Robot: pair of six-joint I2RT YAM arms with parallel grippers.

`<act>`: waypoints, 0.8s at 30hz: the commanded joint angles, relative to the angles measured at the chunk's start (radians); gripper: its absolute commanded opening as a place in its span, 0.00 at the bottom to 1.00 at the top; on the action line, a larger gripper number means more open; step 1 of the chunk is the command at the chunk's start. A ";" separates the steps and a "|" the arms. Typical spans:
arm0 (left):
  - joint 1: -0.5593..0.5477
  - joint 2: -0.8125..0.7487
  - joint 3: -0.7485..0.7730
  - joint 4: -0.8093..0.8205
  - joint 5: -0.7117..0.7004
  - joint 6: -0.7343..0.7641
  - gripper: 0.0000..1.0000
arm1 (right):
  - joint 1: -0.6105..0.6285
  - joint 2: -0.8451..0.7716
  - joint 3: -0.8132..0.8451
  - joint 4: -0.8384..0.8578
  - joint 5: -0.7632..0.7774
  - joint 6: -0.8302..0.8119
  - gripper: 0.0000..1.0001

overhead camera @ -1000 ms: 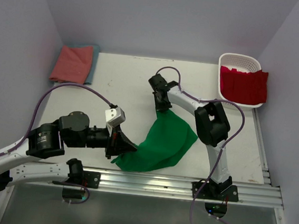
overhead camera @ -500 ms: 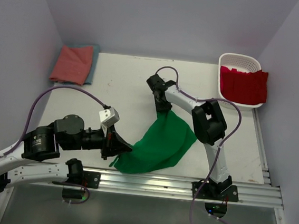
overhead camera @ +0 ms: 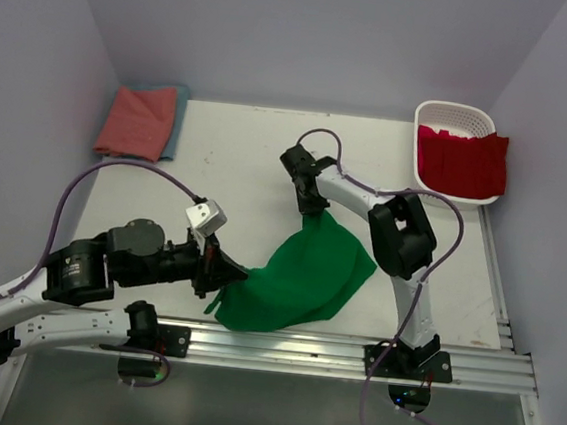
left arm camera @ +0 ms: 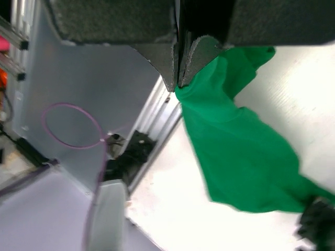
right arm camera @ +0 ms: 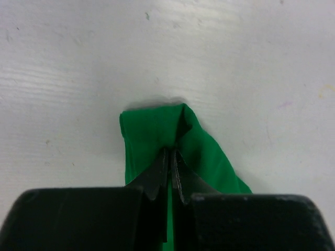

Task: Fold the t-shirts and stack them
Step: Flatten the tshirt out

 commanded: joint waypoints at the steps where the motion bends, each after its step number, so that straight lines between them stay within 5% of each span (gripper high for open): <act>1: -0.007 0.048 0.035 -0.077 -0.211 -0.068 0.00 | -0.017 -0.214 -0.048 0.005 0.034 0.042 0.00; 9: -0.006 0.176 0.150 -0.424 -0.754 -0.343 0.00 | -0.025 -0.652 -0.069 -0.016 0.281 0.055 0.00; 15: -0.006 0.222 0.347 -0.624 -1.223 -0.501 0.00 | -0.023 -0.933 -0.217 0.044 0.325 0.078 0.00; 19: -0.006 0.259 0.490 -0.575 -1.329 -0.339 0.00 | -0.023 -1.054 -0.303 -0.086 0.294 0.137 0.00; 24: -0.006 0.283 0.444 -0.517 -1.201 -0.245 0.00 | -0.023 -1.155 -0.432 -0.213 0.196 0.164 0.00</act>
